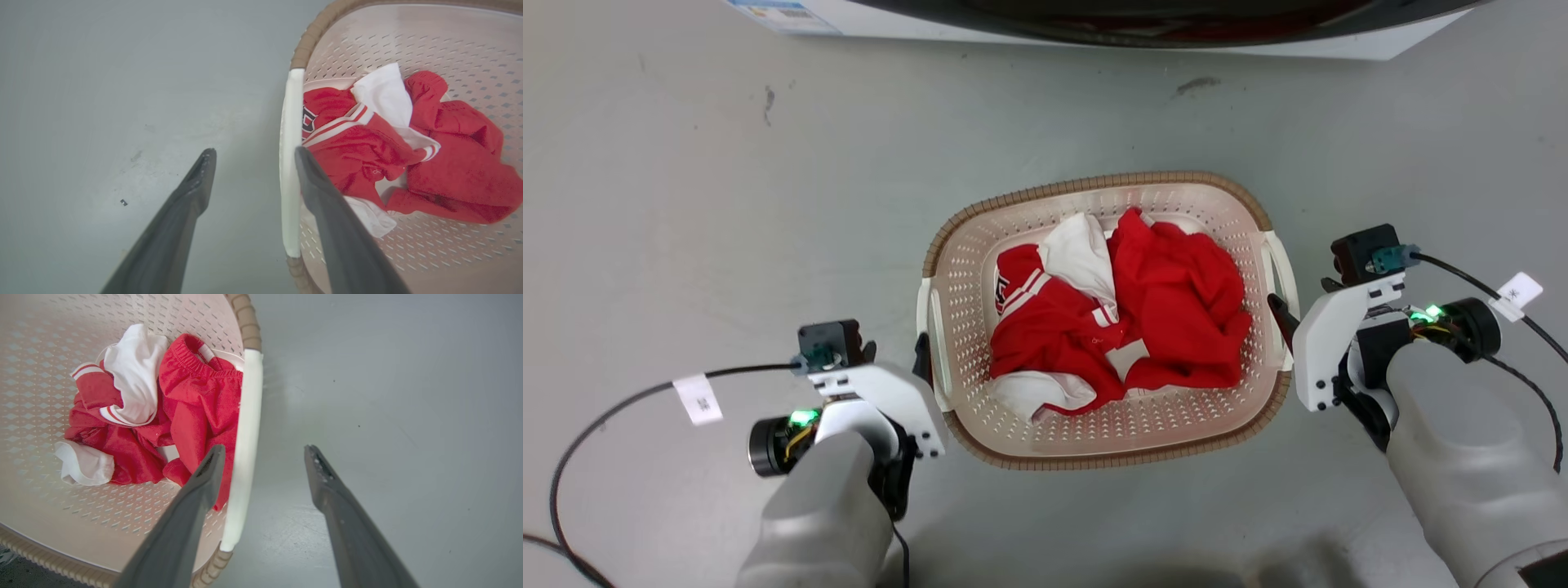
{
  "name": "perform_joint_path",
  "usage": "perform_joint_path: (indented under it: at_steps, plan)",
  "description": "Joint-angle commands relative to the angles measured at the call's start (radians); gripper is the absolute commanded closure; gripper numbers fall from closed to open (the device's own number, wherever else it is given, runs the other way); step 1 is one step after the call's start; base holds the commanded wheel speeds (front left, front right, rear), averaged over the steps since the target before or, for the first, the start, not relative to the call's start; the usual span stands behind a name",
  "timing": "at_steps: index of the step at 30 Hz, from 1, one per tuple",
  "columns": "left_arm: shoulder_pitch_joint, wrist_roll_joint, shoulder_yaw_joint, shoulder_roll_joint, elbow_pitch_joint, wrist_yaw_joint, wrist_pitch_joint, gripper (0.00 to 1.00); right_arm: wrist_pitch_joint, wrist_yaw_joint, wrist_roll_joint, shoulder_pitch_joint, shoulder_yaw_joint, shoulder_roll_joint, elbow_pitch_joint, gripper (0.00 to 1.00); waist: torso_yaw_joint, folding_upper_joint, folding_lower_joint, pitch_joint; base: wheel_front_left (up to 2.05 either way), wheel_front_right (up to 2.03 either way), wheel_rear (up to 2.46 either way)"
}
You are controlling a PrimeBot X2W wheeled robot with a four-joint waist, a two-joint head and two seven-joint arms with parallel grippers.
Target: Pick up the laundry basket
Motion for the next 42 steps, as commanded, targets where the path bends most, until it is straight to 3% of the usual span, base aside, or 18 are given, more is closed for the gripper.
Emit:
perform_joint_path:
  at_steps: [1, 17, 18, 19, 20, 32, 42]
  plan:
    - [-0.027, -0.01, -0.004, -0.001, 0.016, 0.003, 0.005, 0.0, 0.003, -0.001, 0.006, -0.032, 0.017, -0.005, 0.016, 0.0, 0.0, 0.0, -0.0001, 0.03, 0.0, 0.0, 0.0]
    - [-0.115, -0.093, -0.074, 0.002, 0.066, -0.005, 0.011, 0.0, 0.011, -0.001, 0.085, -0.14, 0.144, 0.011, 0.119, 0.02, 0.01, 0.0, -0.0001, 0.125, 0.0, 0.0, 0.0]
    - [-0.118, -0.1, -0.079, 0.002, 0.066, -0.006, 0.01, 0.0, 0.019, -0.001, 0.098, -0.143, 0.148, 0.013, 0.124, 0.58, 0.01, 0.0, -0.0001, 0.128, 0.0, 0.0, 0.0]
    - [-0.12, -0.109, -0.085, 0.001, 0.065, -0.011, 0.009, 0.05, 0.023, -0.001, 0.107, -0.144, 0.154, 0.014, 0.127, 0.77, 0.011, 0.0, -0.0001, 0.131, 0.0, 0.0, 0.0]
    - [-0.122, -0.116, -0.089, 0.0, 0.061, -0.014, 0.005, 1.0, 0.026, -0.001, 0.113, -0.146, 0.16, 0.014, 0.129, 1.0, 0.012, 0.0, -0.0001, 0.132, 0.0, 0.0, 0.0]
    - [-0.132, -0.16, -0.149, 0.009, 0.068, -0.013, -0.012, 1.0, 0.037, -0.001, 0.205, -0.122, 0.234, -0.004, 0.135, 1.0, 0.008, 0.0, -0.0001, 0.096, 0.0, 0.0, 0.0]
    - [-0.135, -0.164, -0.221, 0.002, 0.093, -0.021, 0.061, 1.0, 0.095, 0.0, 0.336, -0.072, 0.296, 0.016, 0.102, 1.0, -0.033, 0.0, -0.0001, -0.049, 0.0, 0.0, 0.0]
